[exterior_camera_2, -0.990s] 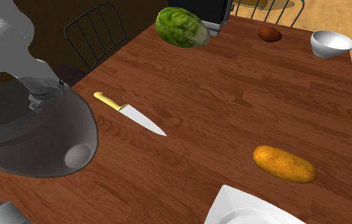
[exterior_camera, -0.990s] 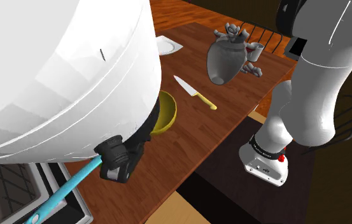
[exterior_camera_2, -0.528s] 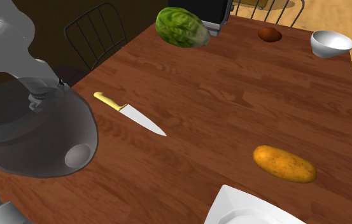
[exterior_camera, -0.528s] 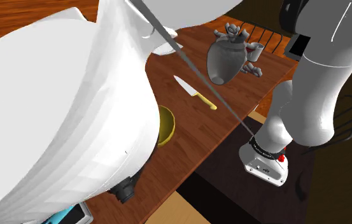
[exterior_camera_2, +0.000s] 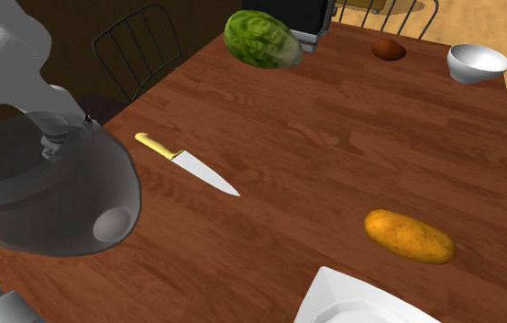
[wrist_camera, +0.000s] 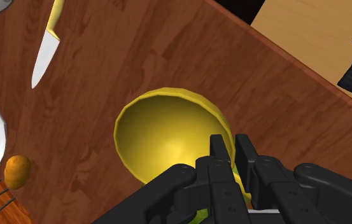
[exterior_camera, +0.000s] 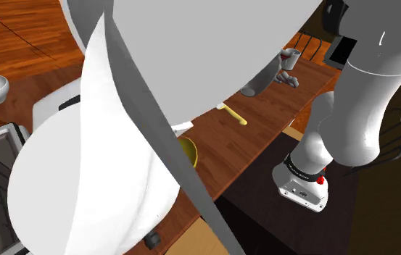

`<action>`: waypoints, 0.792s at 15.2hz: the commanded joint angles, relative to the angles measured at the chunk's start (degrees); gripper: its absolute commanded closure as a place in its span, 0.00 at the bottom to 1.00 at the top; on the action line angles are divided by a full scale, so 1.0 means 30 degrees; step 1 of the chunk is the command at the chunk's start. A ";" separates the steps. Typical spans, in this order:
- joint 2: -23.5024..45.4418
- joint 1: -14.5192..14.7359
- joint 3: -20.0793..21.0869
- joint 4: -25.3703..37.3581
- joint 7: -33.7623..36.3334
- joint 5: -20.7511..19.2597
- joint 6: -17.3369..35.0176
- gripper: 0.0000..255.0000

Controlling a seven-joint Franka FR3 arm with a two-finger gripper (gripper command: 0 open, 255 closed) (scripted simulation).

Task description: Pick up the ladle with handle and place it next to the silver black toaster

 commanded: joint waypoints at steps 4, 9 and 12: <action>-0.0034 -0.0191 -0.0044 -0.1309 0.0336 0.0063 0.1248 1.00; 0.0052 -0.0309 -0.0094 -0.2491 0.0718 0.0023 0.2420 1.00; 0.0172 -0.0348 -0.0128 -0.3133 0.0972 -0.0057 0.3092 1.00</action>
